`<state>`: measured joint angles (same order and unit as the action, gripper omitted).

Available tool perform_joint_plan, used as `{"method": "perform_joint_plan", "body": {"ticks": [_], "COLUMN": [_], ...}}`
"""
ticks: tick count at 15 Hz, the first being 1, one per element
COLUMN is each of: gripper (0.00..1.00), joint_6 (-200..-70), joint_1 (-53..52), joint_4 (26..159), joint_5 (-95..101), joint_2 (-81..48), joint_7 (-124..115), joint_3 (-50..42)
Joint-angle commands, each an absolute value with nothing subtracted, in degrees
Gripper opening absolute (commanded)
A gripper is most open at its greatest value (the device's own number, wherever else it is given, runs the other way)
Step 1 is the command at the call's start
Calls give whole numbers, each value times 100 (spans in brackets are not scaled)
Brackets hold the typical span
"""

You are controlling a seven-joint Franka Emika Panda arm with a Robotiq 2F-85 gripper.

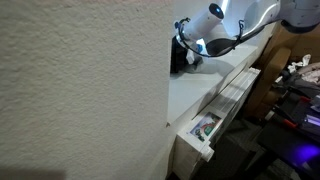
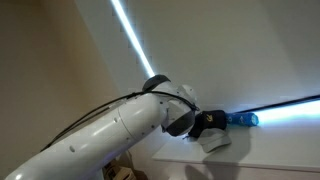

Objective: Move the white hat to the left, put the black hat on top of it, and move the shirt to the right

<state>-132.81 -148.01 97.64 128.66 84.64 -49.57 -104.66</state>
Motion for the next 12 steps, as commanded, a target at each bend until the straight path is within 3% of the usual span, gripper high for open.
{"method": "perform_joint_plan", "body": {"ticks": [1, 6, 7, 8, 11, 12], "gripper": [2, 0, 26, 3, 23, 51], "joint_6": [-13322, -13306, -13221, -13265, -13264, -13264], "joint_1": [-14677, -14613, -14610, -14737, -14726, -14726], "joint_4": [9873, 9959, 9966, 9800, 9802, 9802], "joint_5": [12985, 13133, 13248, 13049, 13123, 13124], "joint_2": [8464, 8464, 8464, 8464, 8464, 8464], "joint_7": [-5049, -5240, -5383, -5178, -5285, -5286], "joint_3": [-10479, -10481, -10456, -10457, -10457, -10457]}}
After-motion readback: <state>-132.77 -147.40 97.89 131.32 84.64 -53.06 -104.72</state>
